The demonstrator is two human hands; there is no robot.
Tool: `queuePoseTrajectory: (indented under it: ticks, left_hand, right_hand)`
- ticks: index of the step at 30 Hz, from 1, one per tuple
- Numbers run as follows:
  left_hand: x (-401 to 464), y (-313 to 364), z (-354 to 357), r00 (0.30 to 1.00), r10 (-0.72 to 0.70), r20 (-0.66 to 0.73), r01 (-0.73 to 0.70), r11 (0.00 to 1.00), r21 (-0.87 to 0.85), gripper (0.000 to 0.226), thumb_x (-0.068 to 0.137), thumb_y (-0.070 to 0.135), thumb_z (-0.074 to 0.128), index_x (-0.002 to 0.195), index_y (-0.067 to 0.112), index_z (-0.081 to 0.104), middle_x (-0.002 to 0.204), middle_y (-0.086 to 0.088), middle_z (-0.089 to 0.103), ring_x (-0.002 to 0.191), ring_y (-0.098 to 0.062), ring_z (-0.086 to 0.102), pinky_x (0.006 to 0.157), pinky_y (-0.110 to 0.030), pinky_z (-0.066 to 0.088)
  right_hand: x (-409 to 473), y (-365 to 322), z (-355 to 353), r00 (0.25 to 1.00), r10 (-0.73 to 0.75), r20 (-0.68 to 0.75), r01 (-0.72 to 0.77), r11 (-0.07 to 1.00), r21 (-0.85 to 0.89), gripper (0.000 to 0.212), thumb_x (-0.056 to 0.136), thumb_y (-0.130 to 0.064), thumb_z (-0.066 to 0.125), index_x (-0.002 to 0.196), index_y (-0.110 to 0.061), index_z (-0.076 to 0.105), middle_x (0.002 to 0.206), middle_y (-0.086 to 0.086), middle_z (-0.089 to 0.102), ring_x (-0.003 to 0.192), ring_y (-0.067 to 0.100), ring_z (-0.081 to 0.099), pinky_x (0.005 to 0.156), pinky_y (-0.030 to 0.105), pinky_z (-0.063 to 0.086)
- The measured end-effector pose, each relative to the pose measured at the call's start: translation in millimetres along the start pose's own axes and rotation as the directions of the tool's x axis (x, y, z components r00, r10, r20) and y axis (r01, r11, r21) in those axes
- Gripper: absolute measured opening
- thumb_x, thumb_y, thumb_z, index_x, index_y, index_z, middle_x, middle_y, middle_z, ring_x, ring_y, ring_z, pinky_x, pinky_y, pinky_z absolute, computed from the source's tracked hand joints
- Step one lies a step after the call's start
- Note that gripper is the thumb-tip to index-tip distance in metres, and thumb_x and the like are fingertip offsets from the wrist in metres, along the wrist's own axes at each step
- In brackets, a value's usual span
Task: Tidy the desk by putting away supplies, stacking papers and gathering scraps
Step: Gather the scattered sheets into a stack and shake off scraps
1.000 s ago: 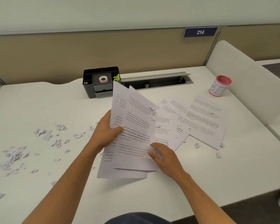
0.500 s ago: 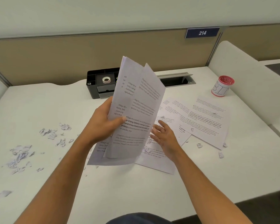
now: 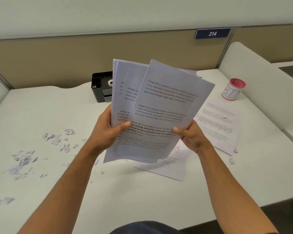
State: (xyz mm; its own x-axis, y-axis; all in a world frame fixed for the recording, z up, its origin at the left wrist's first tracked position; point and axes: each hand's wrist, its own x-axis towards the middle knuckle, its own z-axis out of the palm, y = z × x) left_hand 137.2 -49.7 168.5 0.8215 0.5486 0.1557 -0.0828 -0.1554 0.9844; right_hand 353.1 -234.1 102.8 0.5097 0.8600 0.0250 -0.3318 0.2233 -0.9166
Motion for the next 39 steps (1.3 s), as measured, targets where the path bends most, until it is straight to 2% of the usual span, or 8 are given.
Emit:
queuePoseTrajectory:
  ticks: [4, 10, 15, 21, 25, 29, 32, 39]
  left_hand:
    - [-1, -14, 6, 0.999, -0.009, -0.038, 0.007, 0.998, -0.057, 0.043, 0.080, 0.012, 0.067, 0.119, 0.027, 0.055, 0.113, -0.002, 0.069, 0.102, -0.027, 0.068, 0.082, -0.043, 0.059]
    - [-7, -37, 6, 0.995, -0.048, -0.084, 0.042, 0.996, -0.074, 0.037, 0.086, 0.011, 0.064, 0.121, 0.021, 0.058, 0.115, 0.006, 0.070, 0.106, -0.022, 0.066, 0.087, -0.039, 0.058]
    - [-14, -51, 16, 0.986, -0.057, -0.154, 0.041, 0.993, -0.108, 0.033, 0.081, 0.014, 0.063, 0.114, 0.021, 0.063, 0.112, 0.003, 0.070, 0.105, -0.025, 0.065, 0.083, -0.035, 0.057]
    - [-20, -61, 23, 0.978, -0.073, -0.197, 0.062, 0.996, -0.062, 0.036, 0.075, 0.012, 0.067, 0.110, 0.025, 0.065, 0.108, 0.002, 0.072, 0.102, -0.023, 0.067, 0.082, -0.035, 0.058]
    - [-21, -62, 21, 0.969, -0.078, -0.235, 0.064, 0.996, -0.066, 0.038, 0.071, 0.013, 0.071, 0.106, 0.028, 0.067, 0.104, 0.006, 0.074, 0.099, -0.023, 0.069, 0.078, -0.033, 0.059]
    - [-20, -65, 26, 0.952, -0.096, -0.290, 0.084, 0.995, -0.054, 0.038, 0.069, 0.015, 0.073, 0.107, 0.019, 0.068, 0.103, 0.003, 0.074, 0.095, -0.021, 0.070, 0.081, -0.040, 0.060]
    - [-19, -63, 29, 0.944, -0.094, -0.317, 0.081, 0.995, -0.053, 0.033, 0.070, 0.016, 0.072, 0.101, 0.027, 0.068, 0.097, 0.010, 0.075, 0.093, -0.017, 0.071, 0.080, -0.039, 0.060]
    - [-21, -62, 24, 0.957, -0.024, -0.291, -0.002, 0.996, -0.090, 0.055, 0.065, 0.023, 0.077, 0.117, 0.013, 0.061, 0.109, -0.004, 0.070, 0.102, -0.026, 0.066, 0.078, -0.032, 0.058]
  right_hand:
    - [-5, -8, 6, 0.996, -0.045, -0.071, 0.036, 0.992, -0.121, 0.055, 0.073, 0.006, 0.074, 0.124, -0.010, 0.059, 0.126, 0.020, 0.064, 0.118, 0.038, 0.059, 0.096, 0.056, 0.050]
    - [-12, -21, 24, 0.978, -0.167, -0.127, 0.119, 0.939, -0.324, 0.047, 0.076, 0.006, 0.075, 0.104, -0.032, 0.070, 0.109, 0.001, 0.073, 0.105, 0.023, 0.068, 0.085, 0.039, 0.057]
    - [-14, -8, 30, 0.967, -0.180, -0.179, 0.099, 0.918, -0.383, 0.044, 0.075, 0.002, 0.079, 0.114, -0.015, 0.067, 0.110, 0.004, 0.072, 0.102, 0.022, 0.069, 0.081, 0.036, 0.058]
    - [-20, 13, 35, 0.971, -0.146, -0.191, 0.039, 0.878, -0.477, 0.044, 0.075, -0.013, 0.081, 0.114, -0.024, 0.064, 0.110, -0.001, 0.071, 0.101, 0.018, 0.069, 0.082, 0.042, 0.060]
    - [-21, 20, 36, 0.966, -0.174, -0.192, 0.068, 0.884, -0.462, 0.052, 0.075, -0.015, 0.074, 0.123, -0.018, 0.055, 0.116, 0.004, 0.067, 0.106, 0.025, 0.066, 0.083, 0.045, 0.059]
    - [-19, 25, 43, 0.963, -0.155, -0.222, 0.038, 0.890, -0.455, 0.049, 0.073, -0.016, 0.073, 0.119, -0.016, 0.058, 0.111, 0.005, 0.068, 0.101, 0.023, 0.067, 0.081, 0.045, 0.060]
    - [-18, 24, 43, 0.960, -0.161, -0.227, 0.040, 0.887, -0.460, 0.046, 0.073, -0.016, 0.073, 0.117, -0.017, 0.059, 0.110, 0.004, 0.069, 0.099, 0.022, 0.067, 0.079, 0.041, 0.061]
    - [-22, 21, 36, 0.978, -0.134, -0.159, 0.061, 0.916, -0.396, 0.047, 0.071, -0.001, 0.068, 0.117, -0.009, 0.060, 0.111, 0.009, 0.070, 0.101, 0.023, 0.068, 0.076, 0.033, 0.058]
